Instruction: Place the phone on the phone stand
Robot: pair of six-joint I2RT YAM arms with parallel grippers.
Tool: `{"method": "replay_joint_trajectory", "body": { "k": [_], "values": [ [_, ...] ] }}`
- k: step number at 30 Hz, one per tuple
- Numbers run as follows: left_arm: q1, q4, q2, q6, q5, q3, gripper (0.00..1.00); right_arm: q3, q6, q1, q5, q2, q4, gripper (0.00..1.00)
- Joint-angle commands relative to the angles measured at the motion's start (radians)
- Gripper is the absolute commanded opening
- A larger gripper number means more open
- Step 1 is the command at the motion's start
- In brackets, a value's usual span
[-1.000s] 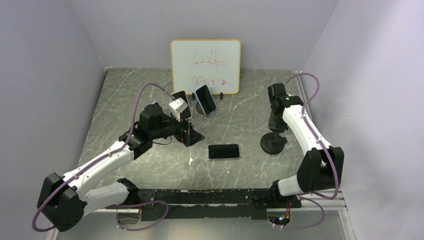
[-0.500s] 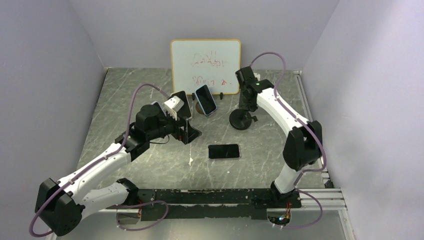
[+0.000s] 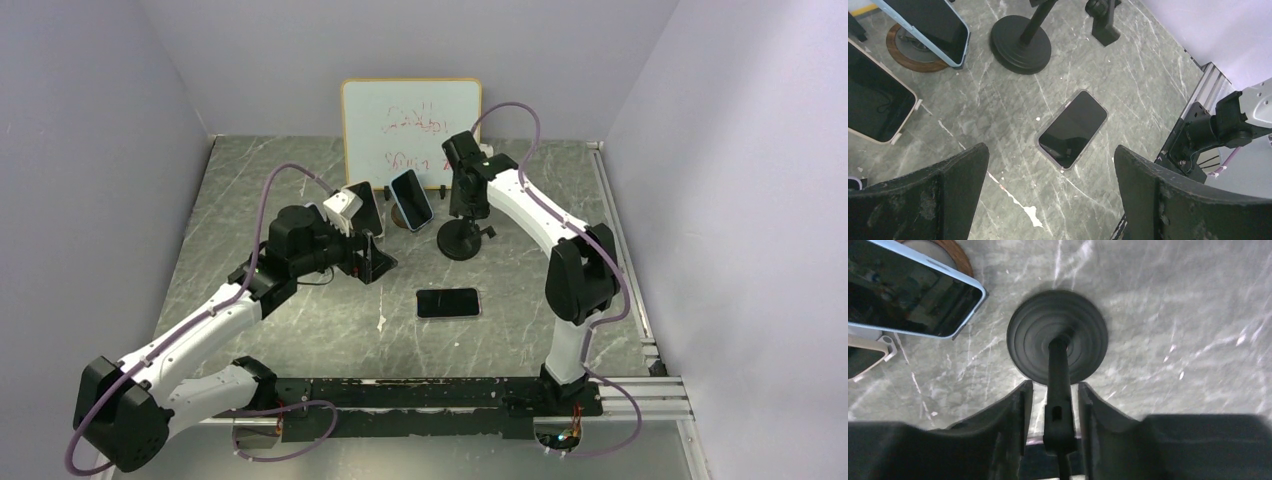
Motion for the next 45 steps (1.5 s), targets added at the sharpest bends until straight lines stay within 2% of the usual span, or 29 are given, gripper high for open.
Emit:
{"method": "replay_joint_trajectory", "body": {
  "k": [1,7,12,14,16,18,21,24,28,31,38,45],
  "values": [
    [0.014,0.0,0.004,0.013,0.037,0.022,0.99,0.03,0.05,0.007,-0.007,0.041,0.046,0.55],
    [0.016,-0.002,0.007,0.013,0.034,0.02,0.99,0.16,-0.014,0.001,0.026,0.084,0.021,0.83],
    [0.02,-0.003,0.015,0.011,0.041,0.023,0.99,0.396,-0.135,-0.014,0.095,0.103,0.026,0.91],
    [0.022,-0.003,0.015,0.011,0.043,0.024,0.99,0.411,-0.22,-0.014,0.107,0.041,0.09,0.92],
    [0.025,-0.003,0.008,0.014,0.044,0.024,0.99,0.299,-0.342,-0.014,0.037,-0.095,0.22,0.92],
    [0.031,0.001,0.003,0.021,0.05,0.021,0.99,0.141,-0.448,-0.013,-0.148,-0.231,0.283,0.92],
    [0.042,0.011,-0.004,0.027,0.07,0.016,0.99,-0.084,-0.609,0.012,-0.485,-0.387,0.245,0.92],
    [0.048,0.019,0.0,0.028,0.091,0.017,0.99,-0.382,-0.749,0.135,-0.509,-0.527,0.273,0.94],
    [0.049,0.023,0.007,0.019,0.118,0.014,0.99,-0.557,-0.897,0.151,-0.668,-0.58,0.286,0.94],
    [0.049,0.023,-0.008,0.02,0.106,0.009,0.99,-0.605,-0.953,0.154,-0.694,-0.579,0.313,0.94],
    [0.052,0.009,-0.052,0.03,0.07,-0.001,0.99,-0.587,-1.113,0.177,-0.635,-0.388,0.285,0.94],
    [0.111,0.066,-0.067,-0.063,0.197,-0.082,0.99,-0.588,-1.201,0.208,-0.619,-0.245,0.278,0.94]
  ]
}}
